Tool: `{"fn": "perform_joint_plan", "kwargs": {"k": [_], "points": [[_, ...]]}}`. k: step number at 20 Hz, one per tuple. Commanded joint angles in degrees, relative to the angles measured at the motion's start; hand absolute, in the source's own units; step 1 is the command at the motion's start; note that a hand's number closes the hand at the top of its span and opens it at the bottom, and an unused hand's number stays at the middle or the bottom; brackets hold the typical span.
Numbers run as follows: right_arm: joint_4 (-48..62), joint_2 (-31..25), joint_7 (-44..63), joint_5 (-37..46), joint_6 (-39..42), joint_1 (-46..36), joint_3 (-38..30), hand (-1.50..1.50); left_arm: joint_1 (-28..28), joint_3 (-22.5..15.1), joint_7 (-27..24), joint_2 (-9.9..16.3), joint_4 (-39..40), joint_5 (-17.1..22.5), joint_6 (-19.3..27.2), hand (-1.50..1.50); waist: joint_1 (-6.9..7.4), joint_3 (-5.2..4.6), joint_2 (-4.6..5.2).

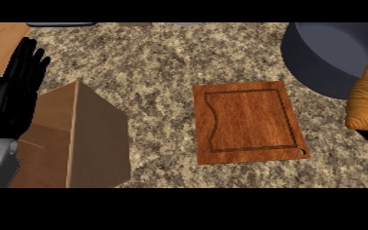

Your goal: Pick the croissant from the cutting board and place it in the pot

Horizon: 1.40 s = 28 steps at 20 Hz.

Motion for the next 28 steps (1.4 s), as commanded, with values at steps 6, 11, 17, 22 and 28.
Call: {"fn": "perform_joint_plan", "kwargs": {"k": [6,11,17,22,28], "points": [[21.91,-5.05,-3.18,-4.54,6.36,-12.18,-5.68,1.5,-0.39,-2.98,0.25,-5.08,2.44,-2.07,1.52,0.0,1.23,-1.1,0.93],[37.71,-0.71,-9.45,-0.51,2.49,-19.81,-3.09,1.5,-1.23,-4.19,-1.27,-5.85,3.65,-2.13,0.6,0.0,2.5,-1.06,1.41],[41.47,-3.62,-16.21,18.04,-13.35,-20.66,0.38,1.5,-3.27,-3.27,-0.02,-3.69,3.2,-1.24,0.74,0.0,3.14,-1.08,1.98],[58.36,-0.87,-21.3,24.02,-19.8,-27.97,2.94,1.5,-5.31,-4.24,2.0,-3.91,3.07,-0.94,1.31,0.0,3.89,-0.96,1.92],[73.6,0.25,-26.4,25.49,-19.78,-34.73,3.02,1.5,-5.87,-7.95,0.63,-7.04,3.32,-2.54,3.56,0.0,4.48,-0.86,2.39]]}}
